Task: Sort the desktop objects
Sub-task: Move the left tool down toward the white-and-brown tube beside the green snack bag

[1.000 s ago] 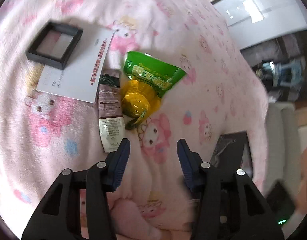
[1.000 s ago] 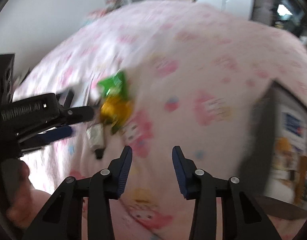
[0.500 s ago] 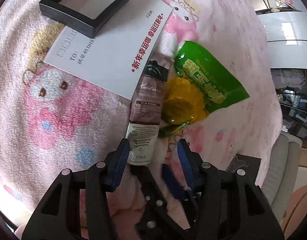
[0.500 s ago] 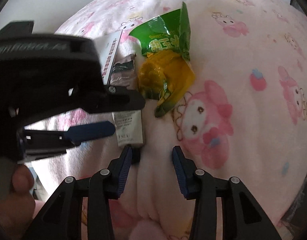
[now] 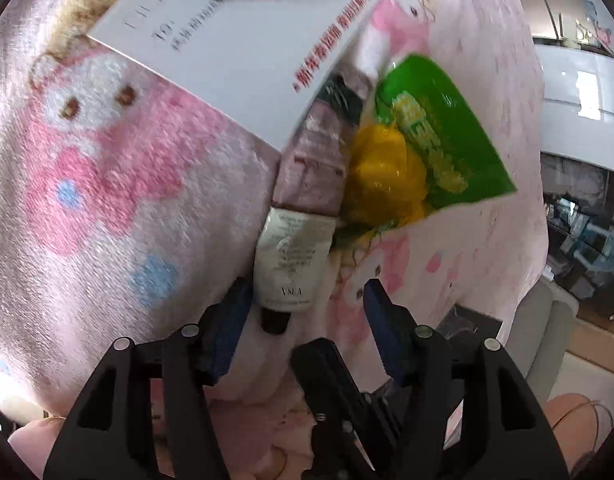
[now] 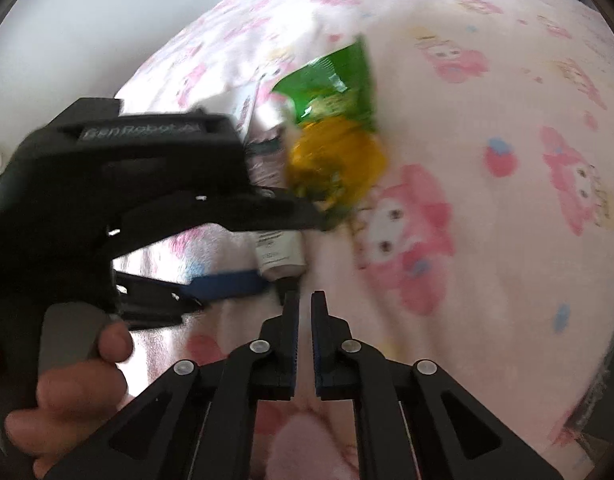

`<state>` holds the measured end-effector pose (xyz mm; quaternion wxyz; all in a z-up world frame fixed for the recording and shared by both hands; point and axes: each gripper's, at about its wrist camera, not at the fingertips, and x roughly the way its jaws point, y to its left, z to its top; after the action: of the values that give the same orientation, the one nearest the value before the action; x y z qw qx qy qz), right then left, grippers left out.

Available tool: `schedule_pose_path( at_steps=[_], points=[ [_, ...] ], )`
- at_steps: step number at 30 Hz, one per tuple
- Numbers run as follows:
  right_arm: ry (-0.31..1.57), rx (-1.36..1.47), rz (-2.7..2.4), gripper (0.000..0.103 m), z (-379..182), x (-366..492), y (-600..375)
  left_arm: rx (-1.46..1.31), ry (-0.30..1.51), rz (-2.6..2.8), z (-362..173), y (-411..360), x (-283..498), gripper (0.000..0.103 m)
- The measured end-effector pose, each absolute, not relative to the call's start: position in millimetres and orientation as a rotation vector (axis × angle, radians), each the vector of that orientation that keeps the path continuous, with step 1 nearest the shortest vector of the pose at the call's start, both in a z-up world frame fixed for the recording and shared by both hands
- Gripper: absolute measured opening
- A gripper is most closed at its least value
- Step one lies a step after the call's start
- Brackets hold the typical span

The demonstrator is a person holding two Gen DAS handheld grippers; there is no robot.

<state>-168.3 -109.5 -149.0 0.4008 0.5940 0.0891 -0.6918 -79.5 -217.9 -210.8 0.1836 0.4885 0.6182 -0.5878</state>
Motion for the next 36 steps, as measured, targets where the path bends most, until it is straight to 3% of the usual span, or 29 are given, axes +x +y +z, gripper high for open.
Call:
schedule_pose_path(
  at_steps=[2,5,10,13,14,20,22,27,31,33,36],
  points=[
    [0.230,1.510,-1.727,0.022,-149.4,-166.3,-114.5,1.371,1.707,-1.682,-205.5,-213.9,-79.8,0.059],
    [0.241,1.534,-1.705,0.030,-153.0,-165.9,-124.0,1.374,1.687,-1.695,-202.8,-206.8,-81.6,0.054],
    [0.244,1.536,-1.691,0.031,-158.7,-167.2,-139.1,1.384,1.643,-1.671,-201.2,-195.9,-78.8,0.044],
    [0.240,1.530,-1.704,0.030,-160.2,-164.9,-147.6,1.398,1.626,-1.691,-196.4,-186.0,-79.3,0.032],
    [0.231,1.516,-1.727,0.024,-156.9,-163.3,-148.8,1.406,1.626,-1.705,-194.4,-181.8,-78.7,0.029],
    [0.212,1.449,-1.821,0.002,-130.8,-157.9,-144.4,1.540,1.482,-1.875,-172.1,-137.0,-95.6,0.033],
    [0.210,1.423,-1.863,0.003,-119.3,-157.0,-140.4,1.607,1.507,-1.928,-199.0,-157.1,-56.2,0.032],
    [0.219,1.407,-1.932,0.002,-100.6,-157.2,-139.6,1.630,1.618,-1.966,-186.3,-130.6,-39.7,0.032],
    [0.217,1.417,-1.911,0.003,-111.3,-159.8,-118.4,1.426,1.585,-1.911,-173.6,-164.4,-3.2,0.035],
    [0.233,1.412,-1.901,0.005,-130.7,-146.4,-81.7,1.344,1.499,-1.859,-173.7,-173.4,12.2,0.043],
    [0.292,1.427,-1.898,0.019,-145.6,-150.7,-101.3,1.341,1.527,-1.814,-178.5,-175.4,19.3,0.043]
  ],
)
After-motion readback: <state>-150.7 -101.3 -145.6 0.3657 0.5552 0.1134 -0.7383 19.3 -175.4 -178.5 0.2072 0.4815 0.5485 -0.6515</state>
